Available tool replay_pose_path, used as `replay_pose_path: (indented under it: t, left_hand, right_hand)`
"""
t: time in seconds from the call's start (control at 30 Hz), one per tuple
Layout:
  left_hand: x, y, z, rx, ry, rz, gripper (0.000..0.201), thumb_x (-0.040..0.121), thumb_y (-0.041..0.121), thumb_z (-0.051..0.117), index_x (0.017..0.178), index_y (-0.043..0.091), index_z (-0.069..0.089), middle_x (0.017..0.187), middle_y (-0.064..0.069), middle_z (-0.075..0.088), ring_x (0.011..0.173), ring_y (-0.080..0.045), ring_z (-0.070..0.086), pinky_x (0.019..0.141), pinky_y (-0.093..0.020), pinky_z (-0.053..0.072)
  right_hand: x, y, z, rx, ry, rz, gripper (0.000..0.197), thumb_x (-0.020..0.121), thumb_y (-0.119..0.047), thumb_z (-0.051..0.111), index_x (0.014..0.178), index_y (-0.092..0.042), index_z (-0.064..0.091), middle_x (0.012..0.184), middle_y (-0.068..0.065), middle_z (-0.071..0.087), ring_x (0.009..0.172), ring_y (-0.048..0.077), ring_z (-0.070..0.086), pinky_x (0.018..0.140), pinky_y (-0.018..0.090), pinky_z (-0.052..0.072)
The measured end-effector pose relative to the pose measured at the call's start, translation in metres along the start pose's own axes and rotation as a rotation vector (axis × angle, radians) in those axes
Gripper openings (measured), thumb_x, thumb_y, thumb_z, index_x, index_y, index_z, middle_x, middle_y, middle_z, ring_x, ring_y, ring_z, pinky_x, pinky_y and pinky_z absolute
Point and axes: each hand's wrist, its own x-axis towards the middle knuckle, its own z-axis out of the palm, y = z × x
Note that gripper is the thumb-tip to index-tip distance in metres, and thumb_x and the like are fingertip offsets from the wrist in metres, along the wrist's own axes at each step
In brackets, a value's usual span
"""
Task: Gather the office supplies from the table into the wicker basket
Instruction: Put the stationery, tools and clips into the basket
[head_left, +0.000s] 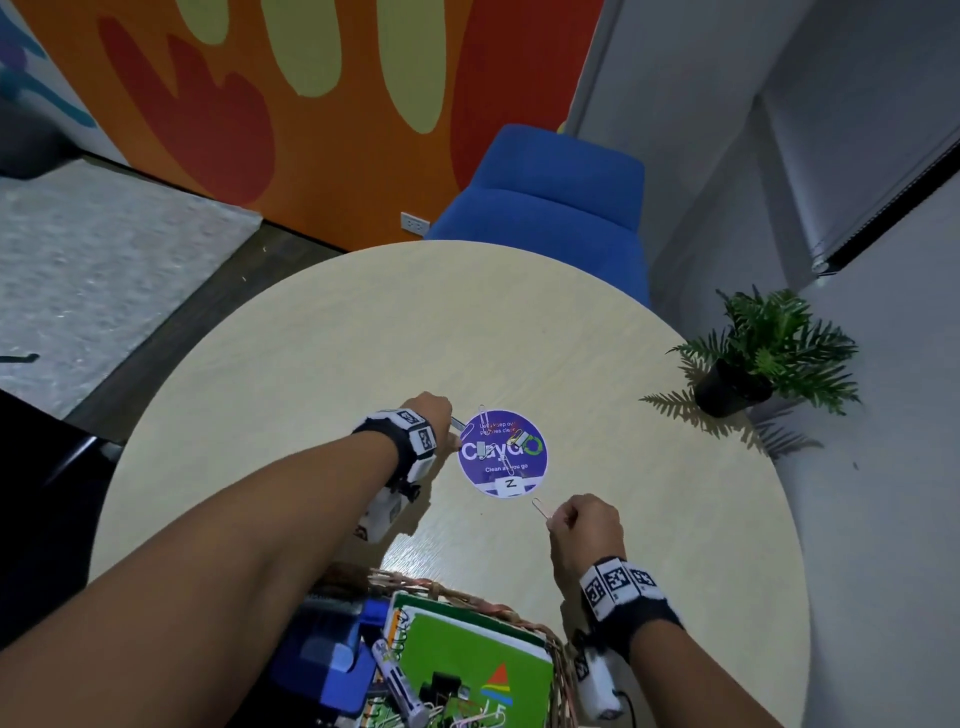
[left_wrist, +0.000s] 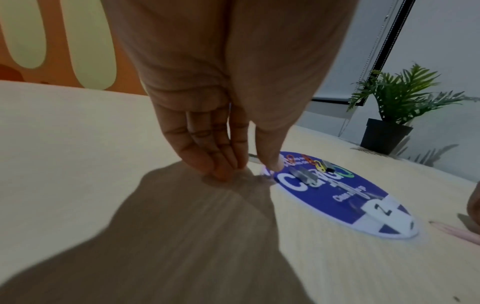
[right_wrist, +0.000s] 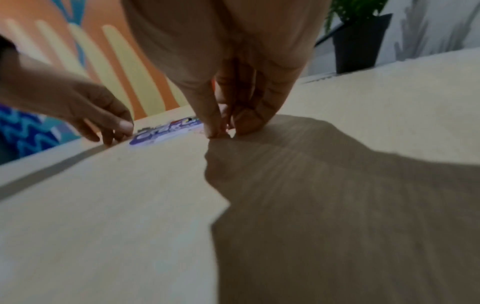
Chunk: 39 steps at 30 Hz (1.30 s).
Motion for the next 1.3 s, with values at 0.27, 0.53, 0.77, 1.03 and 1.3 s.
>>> replay_pose_path:
  t: [0.27, 0.53, 0.77, 1.03, 1.3]
  left_hand:
    - [-0.016, 0.022, 0.006, 0.164, -0.146, -0.011, 0.018, 0.060, 0.003, 0.075, 0.073, 0.007, 0.063, 0.071, -0.010, 0.069, 0.068, -0.024, 0.069, 0.063, -0.031, 0.055]
    - [-0.088, 0.015, -0.030, -0.007, -0.070, 0.302, 0.013, 0.078, 0.019, 0.070, 0.091, 0.019, 0.066, 0.076, 0.003, 0.068, 0.072, -0.014, 0.057, 0.073, -0.025, 0.046]
    - [-0.188, 0.009, -0.016, -0.007, -0.239, 0.558, 0.014, 0.080, 0.017, 0.059, 0.086, 0.018, 0.072, 0.081, -0.001, 0.075, 0.067, -0.012, 0.061, 0.067, -0.017, 0.041]
    - [-0.192, 0.001, -0.027, -0.029, -0.224, 0.585, 0.029, 0.091, 0.029, 0.056, 0.118, 0.026, 0.063, 0.108, 0.007, 0.073, 0.096, -0.011, 0.066, 0.082, -0.018, 0.044]
    - [-0.069, -0.015, -0.050, 0.205, 0.079, 0.323, 0.031, 0.093, 0.024, 0.054, 0.124, 0.023, 0.059, 0.124, -0.003, 0.062, 0.114, -0.024, 0.058, 0.091, -0.036, 0.048]
  right_hand:
    - [0.005, -0.001, 0.005, -0.045, -0.109, 0.012, 0.025, 0.081, -0.011, 0.063, 0.060, -0.020, 0.051, 0.088, 0.013, 0.072, 0.080, 0.031, 0.063, 0.068, 0.029, 0.047]
    - [-0.023, -0.004, -0.032, 0.272, -0.177, -0.160, 0.027, 0.075, 0.003, 0.068, 0.062, -0.021, 0.064, 0.058, -0.005, 0.060, 0.050, 0.000, 0.055, 0.059, 0.016, 0.047]
    - [-0.094, -0.019, -0.078, 0.253, -0.427, -0.387, 0.020, 0.080, -0.006, 0.064, 0.071, -0.023, 0.069, 0.067, -0.004, 0.069, 0.066, 0.000, 0.059, 0.061, 0.013, 0.046]
    - [-0.131, -0.023, -0.082, 0.015, -0.728, -0.511, 0.022, 0.076, -0.011, 0.053, 0.075, -0.023, 0.071, 0.068, -0.010, 0.068, 0.065, -0.001, 0.063, 0.063, 0.012, 0.046]
    - [-0.052, -0.030, -0.066, 0.192, -0.259, -0.352, 0.015, 0.080, -0.011, 0.072, 0.091, -0.021, 0.069, 0.088, 0.001, 0.071, 0.067, 0.004, 0.066, 0.062, 0.012, 0.048]
